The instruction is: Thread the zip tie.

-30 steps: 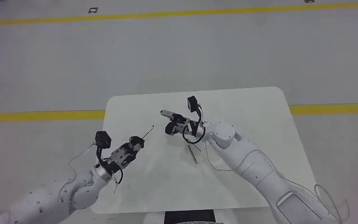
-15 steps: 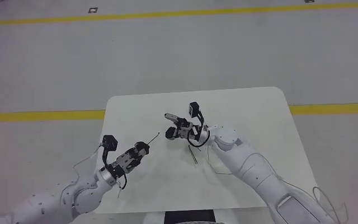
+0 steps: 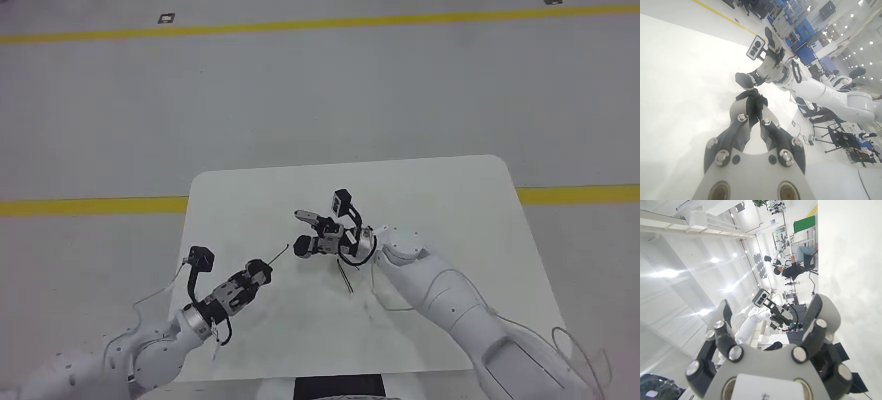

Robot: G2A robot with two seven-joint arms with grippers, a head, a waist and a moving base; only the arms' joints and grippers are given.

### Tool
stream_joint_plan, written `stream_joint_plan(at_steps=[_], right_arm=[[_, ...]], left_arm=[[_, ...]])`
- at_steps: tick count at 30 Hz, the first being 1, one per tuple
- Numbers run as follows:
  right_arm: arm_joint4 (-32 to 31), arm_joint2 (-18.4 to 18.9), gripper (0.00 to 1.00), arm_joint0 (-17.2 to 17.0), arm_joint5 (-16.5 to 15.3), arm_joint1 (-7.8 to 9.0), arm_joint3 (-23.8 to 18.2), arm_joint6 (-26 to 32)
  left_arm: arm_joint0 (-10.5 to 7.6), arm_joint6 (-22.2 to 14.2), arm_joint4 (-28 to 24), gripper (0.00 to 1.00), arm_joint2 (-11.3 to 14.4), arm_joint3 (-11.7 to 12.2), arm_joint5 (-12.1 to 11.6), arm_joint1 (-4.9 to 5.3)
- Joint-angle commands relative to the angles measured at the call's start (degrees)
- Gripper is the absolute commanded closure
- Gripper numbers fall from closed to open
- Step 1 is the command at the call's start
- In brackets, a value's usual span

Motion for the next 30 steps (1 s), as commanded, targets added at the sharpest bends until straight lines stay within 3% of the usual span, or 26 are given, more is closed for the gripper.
stream_joint_plan(at_steps=[1, 7, 15, 19, 21, 30], right_arm=[[0.0, 0.0, 0.0, -0.01, -0.01, 0.0, -0.01, 0.01], [0.18, 0.74, 0.0, -1.27, 0.27, 0.25, 0.11, 1.47], [1.77, 0.99, 0.0, -0.63, -1.34, -0.19, 2.85, 8.38], [2.69, 0.41, 0.0, -0.02, -2.22, -0.96, 4.72, 9.71], [2.77, -0.08, 0.0, 0.4, -2.12, -1.36, 5.65, 10.12], [3.09, 0.24, 0.0, -0.26, -2.13, -1.42, 5.19, 8.59]], left_arm=[[0.0, 0.0, -0.01, 1.0, 0.0, 0.0, 0.0, 0.0], [0.85, -2.94, -6.51, 1.0, -0.47, -0.33, 0.0, -0.71], [2.55, -6.52, -16.87, 1.0, -2.69, -3.52, 0.0, -1.04], [4.02, -10.36, -21.6, 1.0, -4.71, -4.72, 0.0, -1.19], [4.32, -12.3, -21.88, 1.0, -5.48, -4.71, 0.0, -1.2], [4.49, -12.58, -23.03, 1.0, -5.79, -4.37, 0.0, -1.57]])
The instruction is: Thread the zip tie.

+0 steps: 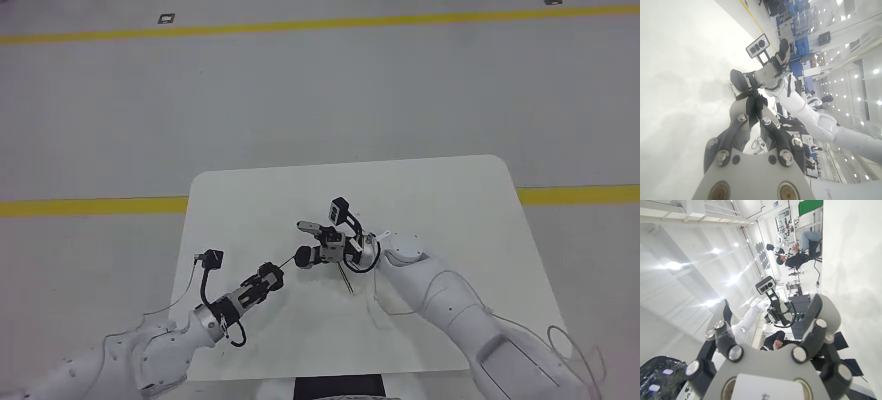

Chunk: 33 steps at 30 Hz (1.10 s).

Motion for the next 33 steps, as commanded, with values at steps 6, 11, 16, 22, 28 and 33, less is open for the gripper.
stream_joint_plan(at_steps=[6, 11, 16, 22, 28, 33], right_arm=[[-1.35, 1.64, 0.0, -1.29, 0.45, 0.74, -0.86, 0.26], [-0.88, 2.12, 0.0, -1.81, 0.05, 0.71, -0.97, 1.47], [-1.01, 1.58, 0.02, -1.42, 0.15, 0.17, -0.06, 1.76], [-1.53, 0.79, 0.5, -0.65, -0.26, -0.61, 1.63, 1.25], [-1.23, 0.2, 0.61, -0.16, -0.56, -1.44, 3.64, 1.43], [-0.2, 0.2, 0.64, 0.0, -0.93, -2.0, 5.36, 2.3]], left_arm=[[1.34, -1.75, -4.16, 1.0, -1.74, 0.83, -0.02, -0.46], [3.0, -2.07, -6.23, 1.0, -3.53, 0.25, -0.02, -0.26], [4.6, -3.09, -6.53, 1.0, -5.25, -0.06, -0.02, -0.2], [4.6, -3.09, -6.53, 1.0, -5.25, -0.06, -0.02, -0.2], [4.6, -3.09, -6.53, 1.0, -5.25, -0.06, -0.02, -0.2], [4.6, -3.09, -6.53, 1.0, -5.25, -0.06, -0.02, -0.2]])
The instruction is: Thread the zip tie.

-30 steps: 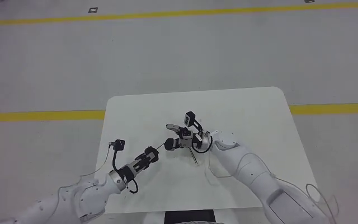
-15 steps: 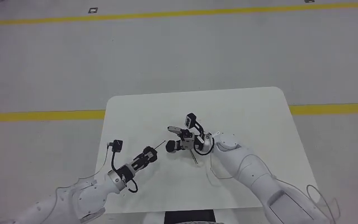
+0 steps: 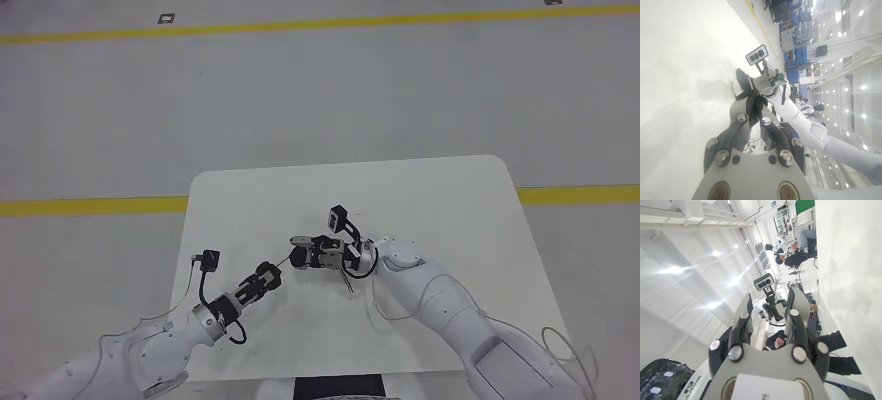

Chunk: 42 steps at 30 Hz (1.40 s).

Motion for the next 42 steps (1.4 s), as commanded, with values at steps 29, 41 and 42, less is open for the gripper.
stream_joint_plan(at_steps=[29, 41, 42], right_arm=[[1.95, 1.73, 0.88, 0.82, -2.31, -1.9, 5.32, 2.67], [2.21, 2.96, 0.9, 0.39, -3.05, -2.12, 5.29, 3.13], [2.19, 3.04, 0.9, 0.37, -3.04, -2.12, 5.29, 3.15]], left_arm=[[0.0, 0.0, 0.0, 1.0, 0.0, 0.0, 0.0, 0.0], [0.0, 0.0, 0.0, 1.0, 0.0, 0.0, 0.0, 0.0], [0.0, 0.0, 0.0, 1.0, 0.0, 0.0, 0.0, 0.0]])
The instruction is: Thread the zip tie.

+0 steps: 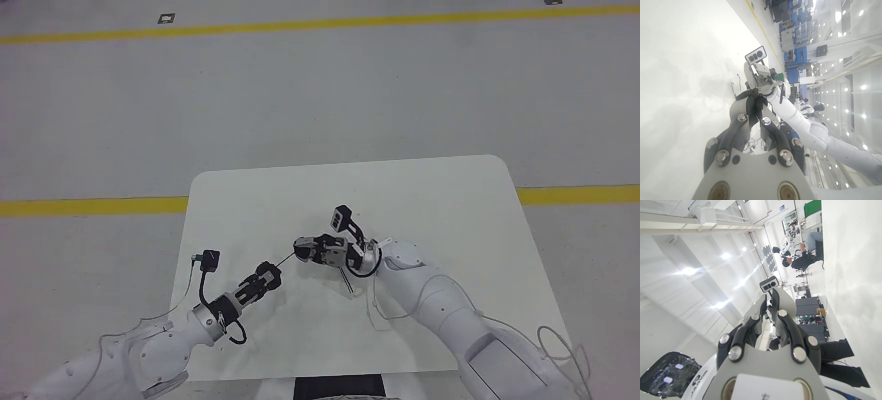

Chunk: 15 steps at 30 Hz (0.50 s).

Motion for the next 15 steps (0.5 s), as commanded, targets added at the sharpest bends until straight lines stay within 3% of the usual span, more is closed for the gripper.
stream_joint_plan(at_steps=[1, 15], right_arm=[[-0.03, 0.17, 0.89, -0.04, 0.02, -0.01, 0.0, 0.03], [0.03, 1.66, 0.86, -0.69, -0.22, 0.03, -0.23, 0.84]], left_arm=[[0.0, 0.0, 0.0, 1.0, 0.0, 0.0, 0.0, 0.0], [0.0, 0.0, 0.0, 1.0, 0.0, 0.0, 0.0, 0.0]])
